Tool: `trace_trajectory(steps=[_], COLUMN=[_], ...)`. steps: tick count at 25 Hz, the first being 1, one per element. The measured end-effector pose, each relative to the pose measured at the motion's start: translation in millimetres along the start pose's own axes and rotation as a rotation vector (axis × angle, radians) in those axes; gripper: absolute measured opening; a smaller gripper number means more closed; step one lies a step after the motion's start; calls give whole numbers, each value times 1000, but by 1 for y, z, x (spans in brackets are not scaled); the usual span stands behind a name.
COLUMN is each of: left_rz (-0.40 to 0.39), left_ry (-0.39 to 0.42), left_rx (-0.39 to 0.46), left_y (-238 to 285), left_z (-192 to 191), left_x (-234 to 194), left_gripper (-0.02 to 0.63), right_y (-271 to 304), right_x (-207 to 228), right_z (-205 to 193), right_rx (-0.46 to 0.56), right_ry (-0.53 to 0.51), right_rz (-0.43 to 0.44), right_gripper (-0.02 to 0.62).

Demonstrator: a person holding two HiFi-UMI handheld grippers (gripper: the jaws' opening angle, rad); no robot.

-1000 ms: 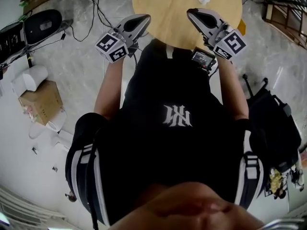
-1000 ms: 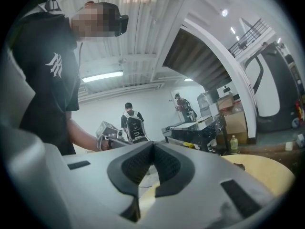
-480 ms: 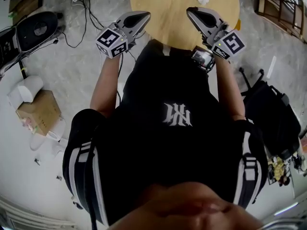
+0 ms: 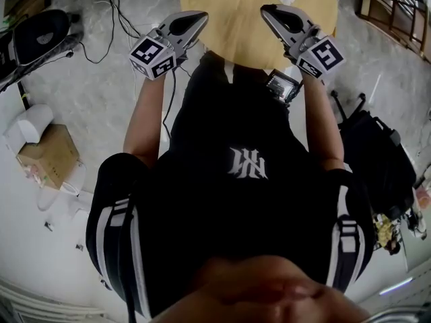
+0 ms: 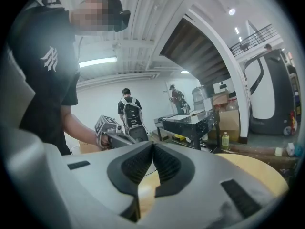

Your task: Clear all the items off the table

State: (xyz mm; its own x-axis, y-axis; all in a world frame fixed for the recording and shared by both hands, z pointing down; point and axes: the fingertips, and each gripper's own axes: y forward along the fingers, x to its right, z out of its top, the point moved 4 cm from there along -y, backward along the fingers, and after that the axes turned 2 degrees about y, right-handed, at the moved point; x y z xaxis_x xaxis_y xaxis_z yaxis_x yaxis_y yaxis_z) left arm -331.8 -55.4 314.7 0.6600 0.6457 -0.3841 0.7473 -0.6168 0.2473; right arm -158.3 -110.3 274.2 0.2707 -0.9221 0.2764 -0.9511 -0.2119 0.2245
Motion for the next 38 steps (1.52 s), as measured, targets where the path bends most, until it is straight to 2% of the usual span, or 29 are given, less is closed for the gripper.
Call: trace_trajectory(steps=[2, 4, 14, 16, 21, 23, 27, 28, 32, 34, 38], left_rz=[13, 18, 30, 35, 37, 43, 53, 54, 48, 43, 28], left_ry=[3, -4, -11, -19, -15, -7, -2, 4, 29, 46, 110], left_rx=[3, 4, -1, -12, -18, -20, -11, -7, 46, 46, 40], left_y=[1, 3, 19, 24, 33, 37, 44, 45, 47, 53, 67], left_z=[-1, -4, -28, -40, -60, -65, -80, -82, -84, -86, -85], left_x=[-1, -5, -40, -49, -58, -62, -76, -78, -82, -83, -84], left_gripper=[12, 12, 12, 12, 12, 12, 12, 12, 12, 12, 12], right_y=[-1, 1, 26, 32, 49, 55, 66, 68, 77, 81, 86], right_x=[1, 4, 35, 42, 54, 58, 70, 74, 84, 90, 103], right_z=[-2, -5, -35, -43, -60, -67, -82, -87, -100, -107, -118], right_rx=[-9, -20, -20, -15, 8, 13, 7, -6, -22, -30, -45], right_ry=[-15, -27, -41, -46, -48, -52, -85, -95, -124, -129, -144], right_rz=[4, 11, 4, 4, 12, 8, -1, -7, -24, -32, -43], right_gripper=[7, 53, 57, 119, 122, 187, 192, 235, 244, 308, 313])
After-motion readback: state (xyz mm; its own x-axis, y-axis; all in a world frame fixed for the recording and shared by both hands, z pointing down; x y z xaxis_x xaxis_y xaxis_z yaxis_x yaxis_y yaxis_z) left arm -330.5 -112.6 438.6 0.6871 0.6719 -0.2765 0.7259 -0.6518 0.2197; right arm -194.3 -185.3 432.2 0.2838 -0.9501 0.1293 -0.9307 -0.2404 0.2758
